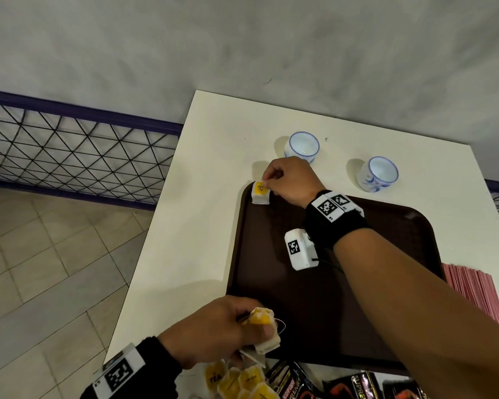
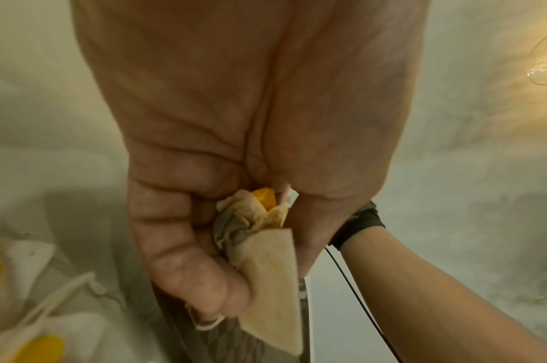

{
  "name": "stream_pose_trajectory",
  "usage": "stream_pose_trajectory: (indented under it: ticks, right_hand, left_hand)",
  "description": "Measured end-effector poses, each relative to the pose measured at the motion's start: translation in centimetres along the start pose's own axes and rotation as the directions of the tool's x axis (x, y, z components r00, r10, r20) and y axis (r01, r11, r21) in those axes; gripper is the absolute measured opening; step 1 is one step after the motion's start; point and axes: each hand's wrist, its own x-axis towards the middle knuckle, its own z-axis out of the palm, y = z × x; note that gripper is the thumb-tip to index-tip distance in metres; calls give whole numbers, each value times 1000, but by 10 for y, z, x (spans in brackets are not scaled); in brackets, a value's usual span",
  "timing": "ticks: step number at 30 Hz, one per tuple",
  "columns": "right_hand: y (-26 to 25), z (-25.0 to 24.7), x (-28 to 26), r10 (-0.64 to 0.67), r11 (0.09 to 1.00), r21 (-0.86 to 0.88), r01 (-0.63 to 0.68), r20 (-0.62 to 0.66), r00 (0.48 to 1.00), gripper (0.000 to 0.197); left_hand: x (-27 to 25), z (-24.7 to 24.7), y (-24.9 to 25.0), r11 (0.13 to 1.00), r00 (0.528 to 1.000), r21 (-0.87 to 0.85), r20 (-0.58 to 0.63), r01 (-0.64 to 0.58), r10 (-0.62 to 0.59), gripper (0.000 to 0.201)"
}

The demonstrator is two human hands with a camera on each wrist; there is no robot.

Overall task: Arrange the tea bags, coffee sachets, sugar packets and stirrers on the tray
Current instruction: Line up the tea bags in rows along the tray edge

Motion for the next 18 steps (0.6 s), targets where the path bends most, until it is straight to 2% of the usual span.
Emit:
stream_pose_trajectory:
  ticks: [11,14,18]
  right_hand:
    - [-1,6,8,19,999,-48,-21,-52,998,9]
    - [-1,7,10,43,997,-58,-46,-54,998,10]
    - [-5,1,1,61,997,-49,-66,-98,993,15]
  left_hand:
    - [-4,-5,3,995,996,-56,19,-82,84,15]
    - [-4,-7,4,990,994,-81,-12,-112,111,7]
    - [-4,-8,8,986,992,-124,-66,-115,108,12]
